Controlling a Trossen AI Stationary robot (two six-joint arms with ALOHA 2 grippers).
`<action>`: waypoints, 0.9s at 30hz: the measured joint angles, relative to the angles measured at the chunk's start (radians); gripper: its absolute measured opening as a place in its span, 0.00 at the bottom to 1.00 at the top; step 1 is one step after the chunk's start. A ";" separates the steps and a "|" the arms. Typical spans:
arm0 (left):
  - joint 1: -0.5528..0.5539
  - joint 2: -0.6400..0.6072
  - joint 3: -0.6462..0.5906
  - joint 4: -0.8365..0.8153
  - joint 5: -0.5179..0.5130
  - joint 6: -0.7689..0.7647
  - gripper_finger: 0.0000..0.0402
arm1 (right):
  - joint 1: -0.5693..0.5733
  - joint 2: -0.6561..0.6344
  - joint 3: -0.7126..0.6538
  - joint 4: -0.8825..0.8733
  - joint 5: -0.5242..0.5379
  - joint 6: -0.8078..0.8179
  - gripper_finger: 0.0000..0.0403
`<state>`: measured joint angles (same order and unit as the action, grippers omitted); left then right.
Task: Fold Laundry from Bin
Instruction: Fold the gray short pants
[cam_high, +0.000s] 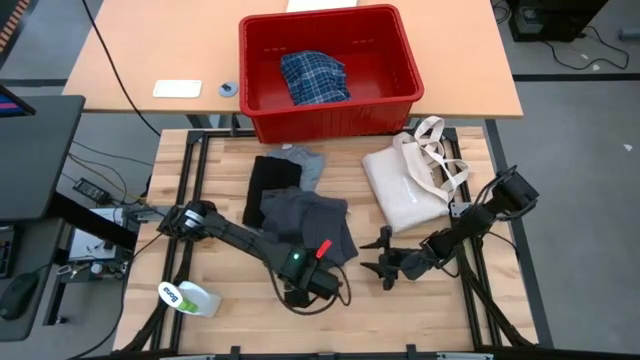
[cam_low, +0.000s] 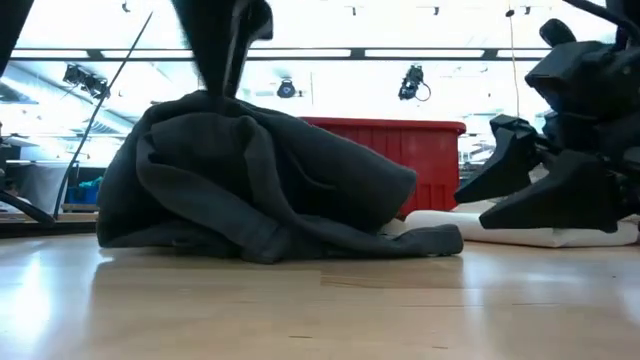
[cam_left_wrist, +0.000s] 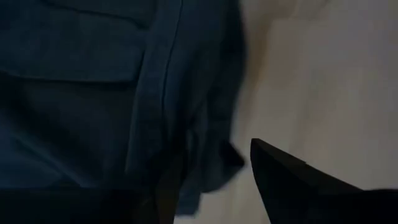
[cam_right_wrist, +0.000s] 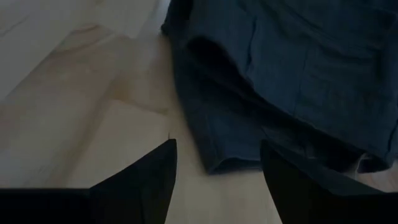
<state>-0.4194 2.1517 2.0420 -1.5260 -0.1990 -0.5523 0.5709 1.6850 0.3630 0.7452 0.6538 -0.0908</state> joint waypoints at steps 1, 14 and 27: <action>0.005 0.000 0.025 0.001 0.022 -0.009 0.48 | -0.003 0.004 0.000 0.005 0.001 0.009 0.59; 0.000 0.107 0.111 0.461 -0.052 0.301 0.50 | -0.045 0.016 0.000 0.022 -0.001 0.089 0.59; 0.006 0.194 0.112 0.349 -0.258 0.449 0.50 | -0.053 0.015 0.000 0.017 -0.113 0.119 0.59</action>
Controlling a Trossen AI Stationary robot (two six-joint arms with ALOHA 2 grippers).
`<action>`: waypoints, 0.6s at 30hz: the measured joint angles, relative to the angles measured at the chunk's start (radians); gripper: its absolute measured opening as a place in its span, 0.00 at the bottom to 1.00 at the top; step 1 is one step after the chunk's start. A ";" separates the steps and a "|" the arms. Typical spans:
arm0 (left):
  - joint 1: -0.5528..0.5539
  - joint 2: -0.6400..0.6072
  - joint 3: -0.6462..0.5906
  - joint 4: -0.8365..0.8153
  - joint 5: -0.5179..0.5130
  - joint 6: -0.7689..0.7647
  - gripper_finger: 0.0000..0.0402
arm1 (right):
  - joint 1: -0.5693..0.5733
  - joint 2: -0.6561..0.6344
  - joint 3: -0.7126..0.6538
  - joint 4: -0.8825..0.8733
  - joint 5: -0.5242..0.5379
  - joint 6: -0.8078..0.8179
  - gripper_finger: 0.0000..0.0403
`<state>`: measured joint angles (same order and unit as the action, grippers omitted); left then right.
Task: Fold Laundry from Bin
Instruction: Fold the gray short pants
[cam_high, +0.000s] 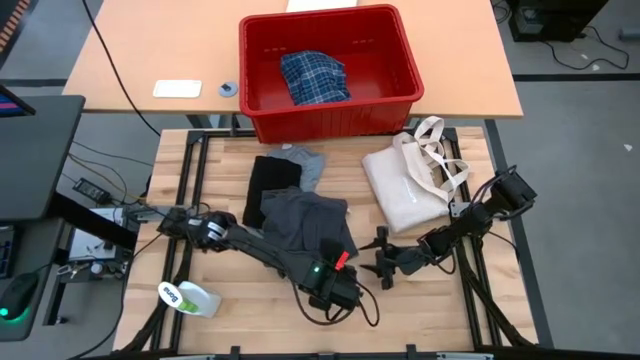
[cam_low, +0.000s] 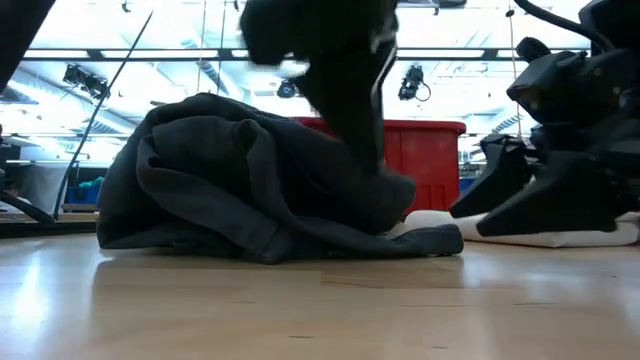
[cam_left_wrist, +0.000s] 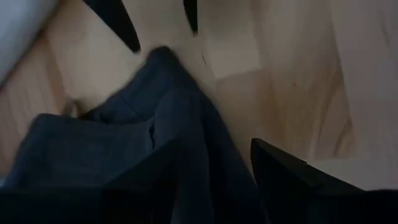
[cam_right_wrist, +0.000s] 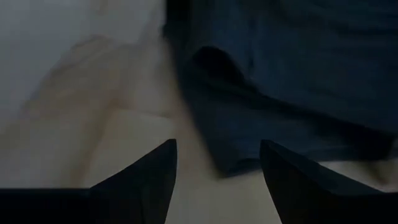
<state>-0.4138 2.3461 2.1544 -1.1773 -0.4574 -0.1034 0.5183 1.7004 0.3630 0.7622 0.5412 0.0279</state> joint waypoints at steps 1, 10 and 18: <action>0.001 0.006 0.000 -0.012 0.000 0.001 0.50 | -0.003 0.000 0.000 0.001 -0.026 0.006 0.59; 0.007 0.068 -0.002 -0.106 -0.100 0.006 0.48 | -0.018 0.000 0.000 -0.016 -0.064 0.034 0.59; 0.035 0.073 -0.002 -0.094 -0.154 -0.109 0.06 | -0.019 0.000 0.000 -0.021 -0.101 0.060 0.59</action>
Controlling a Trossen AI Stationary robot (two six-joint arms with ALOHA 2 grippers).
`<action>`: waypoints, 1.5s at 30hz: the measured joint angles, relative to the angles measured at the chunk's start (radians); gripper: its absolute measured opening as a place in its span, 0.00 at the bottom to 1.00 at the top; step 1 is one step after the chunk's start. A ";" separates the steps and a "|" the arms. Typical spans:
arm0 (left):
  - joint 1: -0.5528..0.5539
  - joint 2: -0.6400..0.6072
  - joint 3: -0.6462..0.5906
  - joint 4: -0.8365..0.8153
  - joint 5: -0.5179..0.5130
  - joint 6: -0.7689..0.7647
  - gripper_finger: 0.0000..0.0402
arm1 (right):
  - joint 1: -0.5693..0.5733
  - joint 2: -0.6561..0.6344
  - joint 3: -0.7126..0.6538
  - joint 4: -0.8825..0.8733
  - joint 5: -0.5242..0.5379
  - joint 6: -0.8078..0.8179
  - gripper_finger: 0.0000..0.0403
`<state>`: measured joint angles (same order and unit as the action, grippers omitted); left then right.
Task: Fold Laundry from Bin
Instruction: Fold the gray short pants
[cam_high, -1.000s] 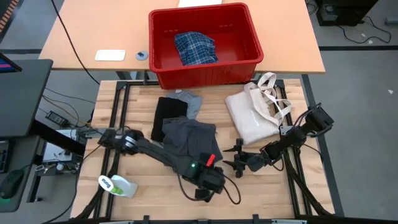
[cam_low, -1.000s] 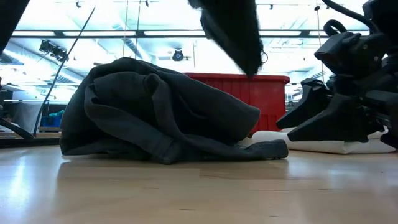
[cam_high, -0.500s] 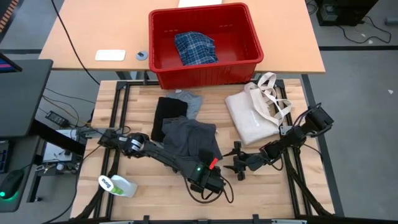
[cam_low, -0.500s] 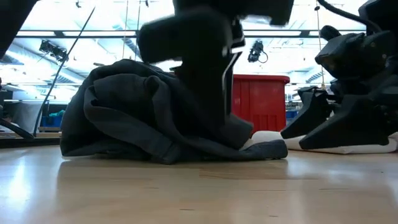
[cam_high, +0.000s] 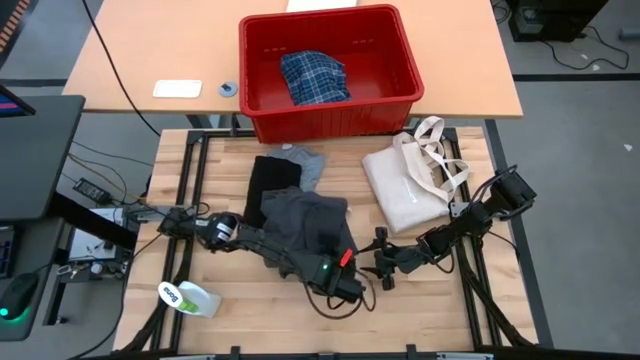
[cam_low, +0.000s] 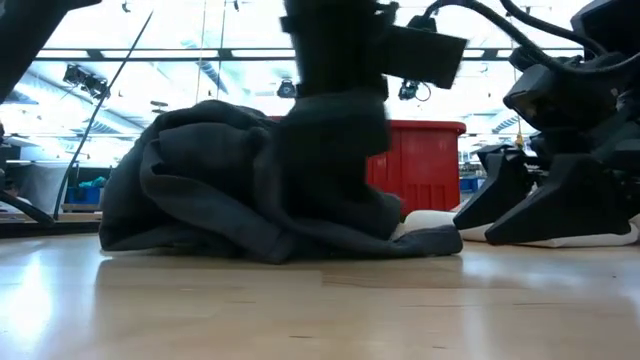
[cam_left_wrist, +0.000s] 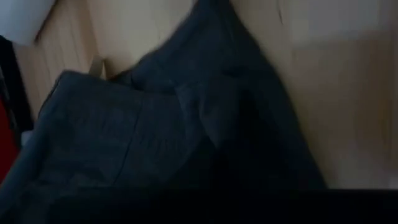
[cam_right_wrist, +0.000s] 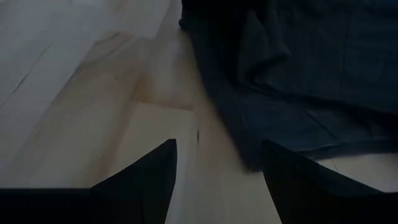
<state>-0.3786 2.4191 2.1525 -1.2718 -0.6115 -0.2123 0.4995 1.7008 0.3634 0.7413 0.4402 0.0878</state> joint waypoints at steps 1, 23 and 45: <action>0.006 0.000 0.000 0.029 0.001 -0.009 0.04 | 0.000 0.000 0.000 -0.002 0.000 0.000 0.59; 0.014 -0.112 0.002 0.221 -0.022 -0.031 0.03 | 0.066 -0.147 -0.001 -0.263 0.249 0.030 0.55; 0.077 -0.107 0.001 0.355 0.066 -0.218 0.05 | -0.032 0.032 -0.002 -0.124 0.258 0.171 0.48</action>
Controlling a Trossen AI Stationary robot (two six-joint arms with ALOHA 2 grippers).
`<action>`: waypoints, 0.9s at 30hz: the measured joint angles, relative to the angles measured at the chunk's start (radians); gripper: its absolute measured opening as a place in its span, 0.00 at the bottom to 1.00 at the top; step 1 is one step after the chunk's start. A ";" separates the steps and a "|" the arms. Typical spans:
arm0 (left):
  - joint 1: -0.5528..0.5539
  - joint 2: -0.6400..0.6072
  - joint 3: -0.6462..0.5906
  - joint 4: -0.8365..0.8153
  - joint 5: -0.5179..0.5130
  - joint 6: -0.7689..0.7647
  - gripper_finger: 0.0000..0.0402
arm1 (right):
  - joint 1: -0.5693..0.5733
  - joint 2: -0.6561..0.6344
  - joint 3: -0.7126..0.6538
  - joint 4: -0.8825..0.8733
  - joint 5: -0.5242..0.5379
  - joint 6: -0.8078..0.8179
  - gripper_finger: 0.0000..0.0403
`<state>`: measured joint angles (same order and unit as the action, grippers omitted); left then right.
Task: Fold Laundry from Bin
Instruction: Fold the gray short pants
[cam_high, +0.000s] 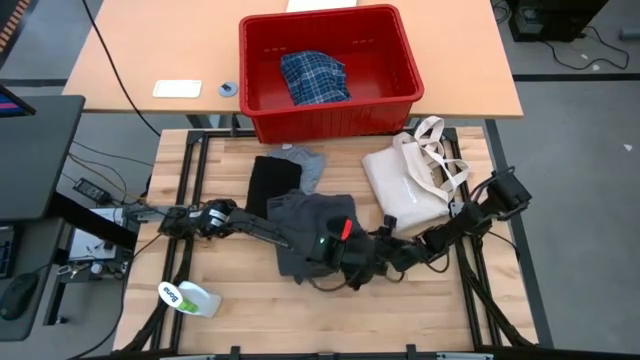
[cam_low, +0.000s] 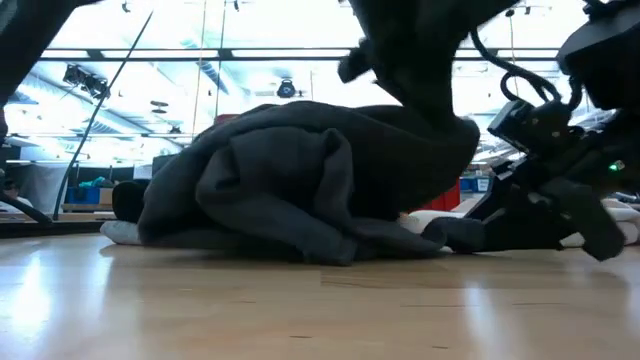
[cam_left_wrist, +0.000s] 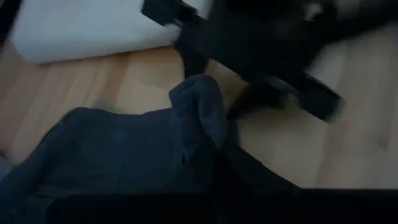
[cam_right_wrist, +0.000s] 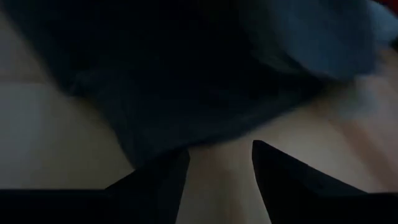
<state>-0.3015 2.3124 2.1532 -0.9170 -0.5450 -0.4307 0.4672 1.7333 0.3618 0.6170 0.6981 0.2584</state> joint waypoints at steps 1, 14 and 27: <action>0.013 0.010 0.000 0.014 0.019 -0.003 0.05 | 0.005 0.006 0.000 0.019 -0.009 -0.002 0.48; 0.075 0.127 0.000 0.082 0.214 0.043 0.07 | 0.012 0.023 0.005 0.047 -0.018 -0.015 0.49; 0.012 0.131 0.000 0.110 0.226 0.216 0.62 | 0.005 0.023 0.006 0.058 -0.018 0.010 0.49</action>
<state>-0.2890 2.4435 2.1529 -0.8069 -0.3195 -0.2147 0.4717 1.7565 0.3676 0.6752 0.6804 0.2684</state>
